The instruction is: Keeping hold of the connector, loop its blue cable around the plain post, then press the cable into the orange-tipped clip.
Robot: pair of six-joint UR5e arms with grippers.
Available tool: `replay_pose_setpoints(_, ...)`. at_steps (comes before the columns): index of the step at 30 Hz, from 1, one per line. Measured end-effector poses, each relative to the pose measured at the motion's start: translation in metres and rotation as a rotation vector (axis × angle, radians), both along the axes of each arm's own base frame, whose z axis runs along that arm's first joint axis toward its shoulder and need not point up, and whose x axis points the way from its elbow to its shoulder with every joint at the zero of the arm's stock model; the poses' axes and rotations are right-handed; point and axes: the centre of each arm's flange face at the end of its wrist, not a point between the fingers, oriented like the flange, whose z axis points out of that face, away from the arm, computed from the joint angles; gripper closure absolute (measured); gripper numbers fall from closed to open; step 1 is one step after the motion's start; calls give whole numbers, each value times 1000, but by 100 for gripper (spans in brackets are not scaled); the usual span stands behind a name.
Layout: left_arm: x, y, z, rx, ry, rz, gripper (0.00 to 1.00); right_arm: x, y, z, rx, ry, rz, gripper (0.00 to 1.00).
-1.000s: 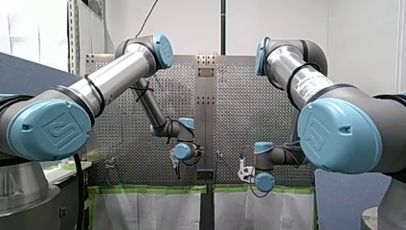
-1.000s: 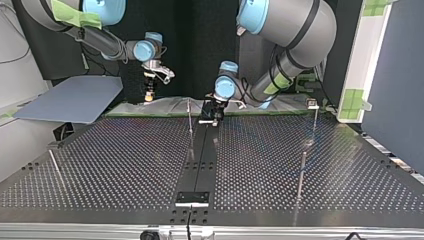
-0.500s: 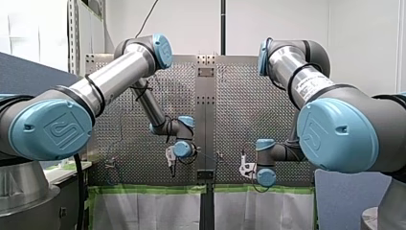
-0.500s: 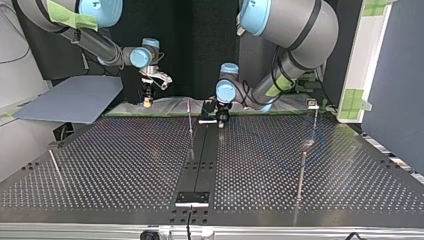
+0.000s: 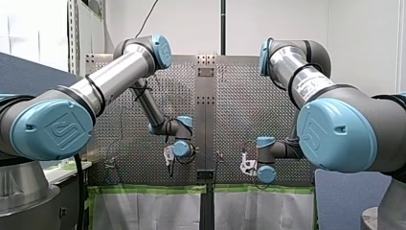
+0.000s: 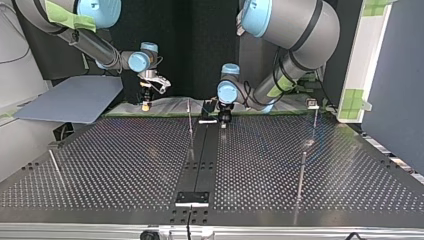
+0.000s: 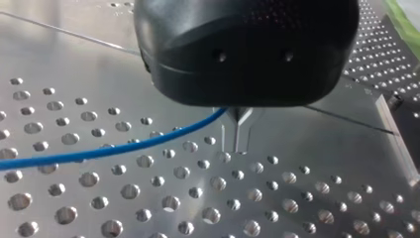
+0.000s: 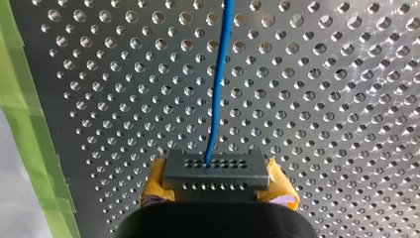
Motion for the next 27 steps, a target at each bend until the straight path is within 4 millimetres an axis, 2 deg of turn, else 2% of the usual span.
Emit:
replay_pose_setpoints(1,0,0,0,-1,1,-4,99,0,0,0,0,0,0,100)
replay_pose_setpoints(2,0,-1,0,-1,2,-9,90,0,0,0,0,0,0,100)
replay_pose_setpoints(3,0,-1,0,-2,4,-14,90,0,0,0,0,1,0,100)
replay_pose_setpoints(4,0,-1,-1,-2,7,-21,75,0,0,0,1,1,0,100)
replay_pose_setpoints(5,0,-1,-1,-2,9,-25,66,0,0,0,1,2,0,100)
replay_pose_setpoints(6,0,-1,-1,-2,12,-28,66,0,0,0,1,2,0,100)
replay_pose_setpoints(8,-1,0,-2,1,19,-33,54,0,0,0,1,2,0,100)
replay_pose_setpoints(10,-1,0,-2,6,27,-39,51,0,0,0,1,2,0,100)
replay_pose_setpoints(11,-2,0,-3,10,30,-45,42,0,0,0,1,2,0,100)
replay_pose_setpoints(13,-3,-1,-3,23,37,-62,38,0,0,0,1,3,0,100)
replay_pose_setpoints(14,-4,-2,-4,31,41,-72,18,0,0,0,2,3,1,100)
replay_pose_setpoints(15,-4,-2,-4,38,45,-82,18,0,0,0,2,3,1,100)
replay_pose_setpoints(17,-6,-3,-5,56,56,-104,0,0,0,0,2,4,1,100)
replay_pose_setpoints(27,-23,-7,-11,174,130,-151,0,-1,0,0,4,4,2,100)
